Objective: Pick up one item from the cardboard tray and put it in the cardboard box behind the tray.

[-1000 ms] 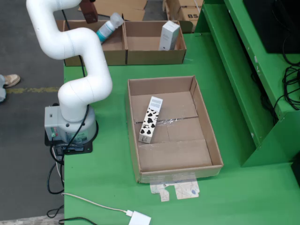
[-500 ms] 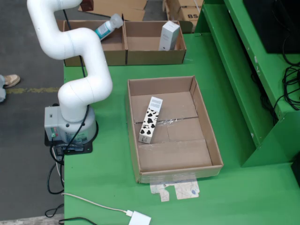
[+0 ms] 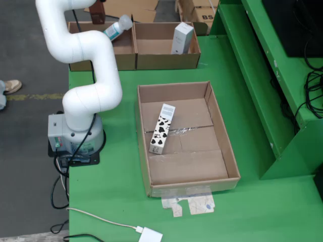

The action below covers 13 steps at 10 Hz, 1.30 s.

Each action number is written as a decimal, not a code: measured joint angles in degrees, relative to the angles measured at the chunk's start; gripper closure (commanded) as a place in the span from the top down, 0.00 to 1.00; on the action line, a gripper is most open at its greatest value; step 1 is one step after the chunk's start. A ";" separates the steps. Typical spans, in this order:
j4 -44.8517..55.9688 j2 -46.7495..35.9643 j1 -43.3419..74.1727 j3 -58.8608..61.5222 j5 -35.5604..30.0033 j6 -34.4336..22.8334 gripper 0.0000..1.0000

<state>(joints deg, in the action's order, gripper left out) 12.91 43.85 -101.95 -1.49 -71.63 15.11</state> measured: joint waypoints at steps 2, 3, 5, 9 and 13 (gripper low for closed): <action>5.54 0.00 2.29 0.00 -1.67 0.53 0.00; 7.65 0.00 2.64 0.00 -2.11 0.53 0.00; 11.87 0.18 5.19 0.00 -4.04 0.44 0.00; 12.75 4.40 8.53 0.00 -5.88 -1.05 0.00; 8.00 9.32 10.55 0.00 -6.15 -2.55 0.00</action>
<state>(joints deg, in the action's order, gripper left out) 20.91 53.17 -91.40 -1.49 -77.78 12.56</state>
